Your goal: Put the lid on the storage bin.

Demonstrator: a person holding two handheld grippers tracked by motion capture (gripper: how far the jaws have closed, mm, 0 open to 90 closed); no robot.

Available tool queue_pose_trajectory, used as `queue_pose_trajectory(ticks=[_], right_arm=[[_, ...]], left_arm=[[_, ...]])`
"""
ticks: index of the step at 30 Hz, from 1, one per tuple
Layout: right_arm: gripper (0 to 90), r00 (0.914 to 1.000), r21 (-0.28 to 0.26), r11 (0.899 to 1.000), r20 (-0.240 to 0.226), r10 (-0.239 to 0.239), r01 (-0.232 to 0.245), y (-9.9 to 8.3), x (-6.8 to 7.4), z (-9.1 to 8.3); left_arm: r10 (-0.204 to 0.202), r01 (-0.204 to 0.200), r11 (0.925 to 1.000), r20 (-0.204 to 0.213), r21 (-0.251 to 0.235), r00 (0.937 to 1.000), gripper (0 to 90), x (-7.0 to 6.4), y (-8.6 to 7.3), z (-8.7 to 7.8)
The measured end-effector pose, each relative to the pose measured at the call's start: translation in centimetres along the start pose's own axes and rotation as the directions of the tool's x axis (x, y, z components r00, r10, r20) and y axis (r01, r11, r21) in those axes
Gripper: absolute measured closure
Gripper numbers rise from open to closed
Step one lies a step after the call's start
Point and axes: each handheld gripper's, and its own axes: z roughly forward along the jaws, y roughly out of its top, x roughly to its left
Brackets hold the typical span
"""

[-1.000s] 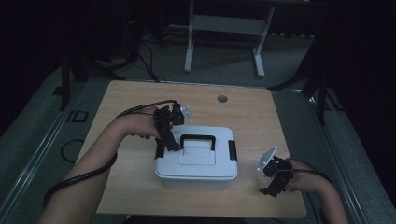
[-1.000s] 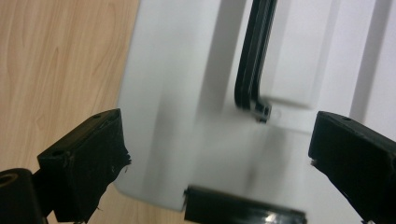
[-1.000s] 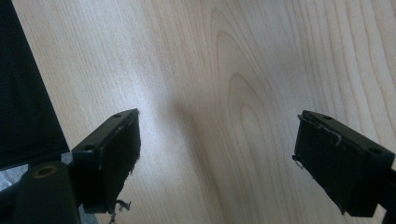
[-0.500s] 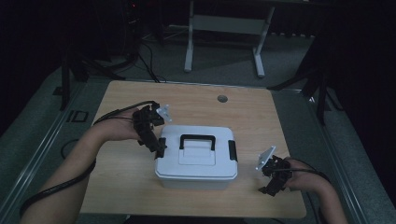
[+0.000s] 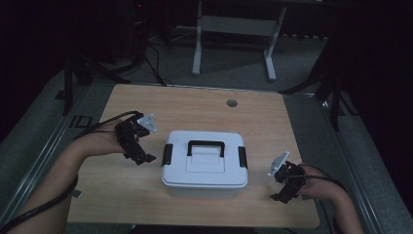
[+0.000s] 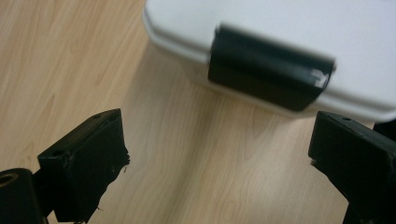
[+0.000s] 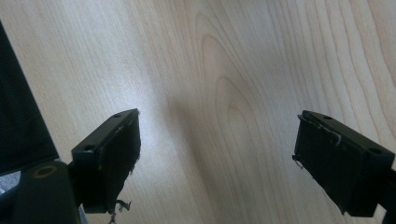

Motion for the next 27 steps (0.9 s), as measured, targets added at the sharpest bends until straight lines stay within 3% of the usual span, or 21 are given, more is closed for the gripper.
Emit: queue_pose_trajectory(ticks=[3, 9, 18, 27], right_arm=[[14.1, 0.9999, 0.003, 1.0, 0.003, 0.011, -0.011, -0.2, 0.0, 0.1], [14.1, 0.9998, -0.008, 1.0, 0.012, 0.018, -0.017, -0.2, -0.1, 0.2], [14.1, 0.9996, -0.012, 1.0, 0.015, 0.022, -0.022, -0.5, -0.1, 0.3], [14.1, 0.9996, -0.008, 1.0, 0.005, 0.029, -0.029, -0.8, 0.0, 1.0]], left_arm=[[-0.01, 0.01, 0.9999, -0.011, -0.008, 0.9999, 3.4, -0.2, -1.1, 0.1], [-0.052, 0.052, 0.9978, 0.005, -0.04, 0.9986, 3.4, -0.3, -3.2, 1.3], [-0.086, 0.087, 0.996, 0.03, -0.022, 0.9958, 3.4, -0.3, -5.1, 2.8], [-0.144, 0.144, 0.9895, 0.044, -0.01, 0.9886, 3.4, -0.5, -7.8, 4.7]])
